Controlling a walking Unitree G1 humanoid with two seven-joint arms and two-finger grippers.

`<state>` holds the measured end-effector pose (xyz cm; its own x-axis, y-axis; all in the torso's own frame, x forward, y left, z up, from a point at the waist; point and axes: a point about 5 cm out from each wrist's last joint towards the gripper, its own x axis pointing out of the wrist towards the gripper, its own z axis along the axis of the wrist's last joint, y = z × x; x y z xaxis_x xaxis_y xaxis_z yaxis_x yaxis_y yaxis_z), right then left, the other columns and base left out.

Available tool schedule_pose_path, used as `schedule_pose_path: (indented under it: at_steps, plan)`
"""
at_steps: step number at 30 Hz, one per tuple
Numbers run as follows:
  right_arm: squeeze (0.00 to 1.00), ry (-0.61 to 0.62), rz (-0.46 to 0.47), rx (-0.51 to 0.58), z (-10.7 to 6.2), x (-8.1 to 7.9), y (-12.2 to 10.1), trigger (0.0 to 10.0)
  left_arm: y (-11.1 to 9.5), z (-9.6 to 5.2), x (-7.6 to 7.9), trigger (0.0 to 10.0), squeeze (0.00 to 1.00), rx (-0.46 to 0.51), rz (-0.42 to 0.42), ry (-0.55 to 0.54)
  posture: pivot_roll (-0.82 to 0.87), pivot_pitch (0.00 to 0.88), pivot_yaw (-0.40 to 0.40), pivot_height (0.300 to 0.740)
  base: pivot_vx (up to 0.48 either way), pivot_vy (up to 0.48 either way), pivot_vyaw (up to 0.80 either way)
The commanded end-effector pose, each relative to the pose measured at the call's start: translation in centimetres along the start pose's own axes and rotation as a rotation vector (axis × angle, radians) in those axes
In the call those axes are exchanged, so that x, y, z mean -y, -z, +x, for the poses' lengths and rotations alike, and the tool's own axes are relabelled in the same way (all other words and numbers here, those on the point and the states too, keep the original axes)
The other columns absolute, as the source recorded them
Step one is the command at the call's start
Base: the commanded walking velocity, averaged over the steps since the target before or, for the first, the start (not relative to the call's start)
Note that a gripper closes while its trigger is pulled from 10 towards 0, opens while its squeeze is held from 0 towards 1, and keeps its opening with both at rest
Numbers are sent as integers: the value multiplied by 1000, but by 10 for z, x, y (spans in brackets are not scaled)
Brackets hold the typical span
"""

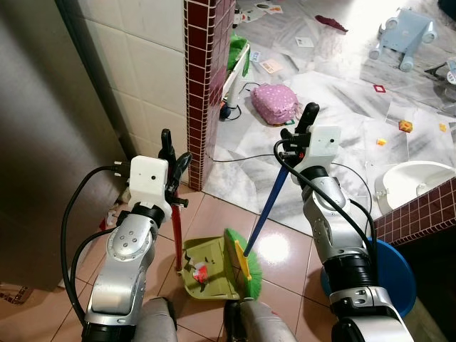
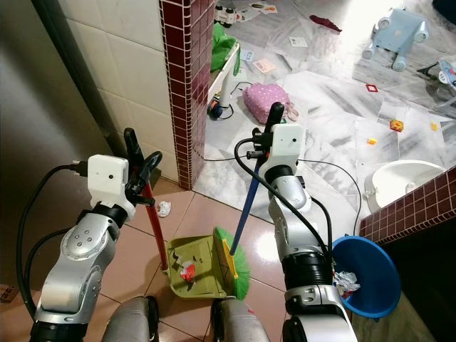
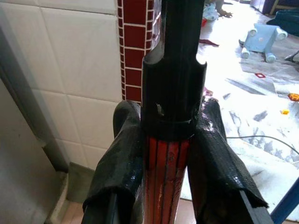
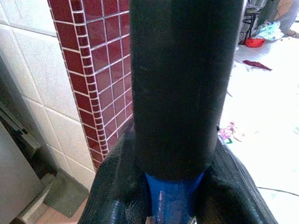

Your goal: Sweep floor

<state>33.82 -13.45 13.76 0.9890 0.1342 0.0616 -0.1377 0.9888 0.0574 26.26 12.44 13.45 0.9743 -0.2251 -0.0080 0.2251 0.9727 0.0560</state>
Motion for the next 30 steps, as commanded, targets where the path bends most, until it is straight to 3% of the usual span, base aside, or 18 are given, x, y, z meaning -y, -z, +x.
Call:
schedule_pose_path:
  at_steps: [1, 13, 30]
  plan:
    - [0, 22, 22, -9, -2, 5, 4, 10000, -16, -2, 5, 10000, 0, 68, 8, 19, 29, 150, -86, 740, 0, 0, 0]
    - [0, 34, 14, -17, -6, 7, 9, 10000, -7, -7, -11, 10000, 0, 41, -1, -22, 25, 146, -69, 740, 0, 0, 0]
    - [0, 82, -29, -42, -5, 16, 11, 10000, -9, -7, -1, 10000, 0, 51, -4, 18, 16, 158, -73, 740, -14, 0, 0]
